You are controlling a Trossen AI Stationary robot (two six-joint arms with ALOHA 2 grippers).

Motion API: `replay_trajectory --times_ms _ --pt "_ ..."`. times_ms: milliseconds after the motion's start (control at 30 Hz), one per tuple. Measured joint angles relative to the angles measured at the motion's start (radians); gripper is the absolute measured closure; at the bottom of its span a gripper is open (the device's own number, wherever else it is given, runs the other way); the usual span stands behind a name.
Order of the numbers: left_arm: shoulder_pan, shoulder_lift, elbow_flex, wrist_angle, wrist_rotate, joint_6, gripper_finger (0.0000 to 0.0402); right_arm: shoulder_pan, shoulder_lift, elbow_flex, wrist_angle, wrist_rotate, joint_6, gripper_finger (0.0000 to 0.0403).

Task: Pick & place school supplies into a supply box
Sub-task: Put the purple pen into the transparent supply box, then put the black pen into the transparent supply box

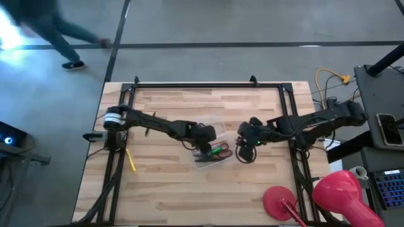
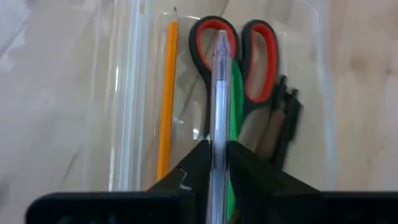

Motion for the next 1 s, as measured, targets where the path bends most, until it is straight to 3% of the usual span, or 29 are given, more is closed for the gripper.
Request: replay_trajectory --times_ms 267,533,833,1000 --pt "0.003 0.037 0.146 -0.06 -0.027 -0.052 0.0289 -0.001 -0.052 -0.11 0.012 -0.003 -0.004 0.0263" --pt "0.005 0.011 0.237 -0.366 -0.038 -0.018 0.0272 0.0 -0.048 -0.126 0.01 -0.032 -0.005 0.0272" --pt "0.004 -0.113 0.04 -0.435 -0.051 -0.025 0.0272 0.0 -0.048 -0.153 0.013 -0.036 -0.007 0.0273" --pt "0.003 -0.316 -0.137 -0.411 -0.131 -0.021 0.0272 0.0 -0.048 -0.153 0.017 -0.036 -0.008 0.0268"
